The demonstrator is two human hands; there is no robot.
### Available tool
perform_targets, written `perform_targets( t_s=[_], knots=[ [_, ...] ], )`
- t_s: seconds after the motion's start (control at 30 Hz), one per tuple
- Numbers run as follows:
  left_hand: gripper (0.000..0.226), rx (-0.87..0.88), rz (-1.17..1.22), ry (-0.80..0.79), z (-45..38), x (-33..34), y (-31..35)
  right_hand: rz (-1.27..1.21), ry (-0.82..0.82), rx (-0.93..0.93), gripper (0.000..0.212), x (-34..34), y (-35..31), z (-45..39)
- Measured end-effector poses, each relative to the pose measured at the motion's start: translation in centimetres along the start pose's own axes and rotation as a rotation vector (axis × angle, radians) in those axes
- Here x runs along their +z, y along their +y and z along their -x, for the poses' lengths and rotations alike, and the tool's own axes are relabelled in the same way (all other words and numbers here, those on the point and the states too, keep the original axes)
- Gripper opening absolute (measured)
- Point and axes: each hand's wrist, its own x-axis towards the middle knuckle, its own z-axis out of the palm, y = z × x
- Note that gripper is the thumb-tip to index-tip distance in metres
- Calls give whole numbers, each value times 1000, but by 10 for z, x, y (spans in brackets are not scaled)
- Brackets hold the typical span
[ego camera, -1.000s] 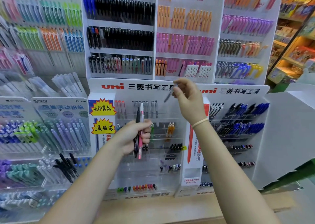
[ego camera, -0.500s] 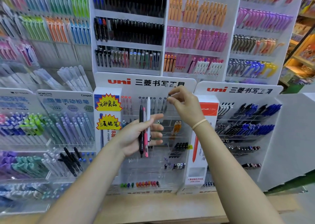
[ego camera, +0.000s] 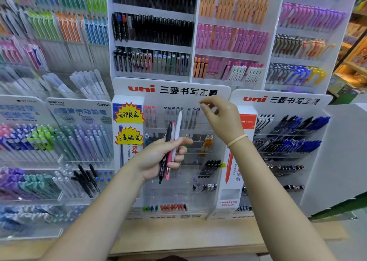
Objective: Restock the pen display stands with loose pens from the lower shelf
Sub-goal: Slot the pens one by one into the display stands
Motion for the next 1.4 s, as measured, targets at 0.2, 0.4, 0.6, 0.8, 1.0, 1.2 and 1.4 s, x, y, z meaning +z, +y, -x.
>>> perform_targets(
  t_s=[0.2, 0.4, 0.6, 0.8, 1.0, 1.2, 1.4],
  knots=[
    [40, -76, -163, -128, 11, -4, -7, -453, -326, 427, 14, 0, -30, 31],
    [41, -15, -93, 141, 14, -17, -23, -806, -179, 649, 12, -6, -13, 68],
    [21, 148, 68, 431, 11, -15, -41, -874, -234, 740, 2, -1, -5, 113],
    [32, 178, 90, 462, 14, -4, -49, -812, -439, 676, 6, 5, -13, 138],
    [32, 192, 3, 402, 21, 5, -54, -687, -491, 595, 12, 8, -19, 146],
    [24, 114, -204, 240, 33, 14, -62, -800, -311, 587, 15, -7, -22, 132],
    [24, 146, -232, 162, 37, 25, -67, -816, -365, 526, 12, -16, -30, 123]
  ],
)
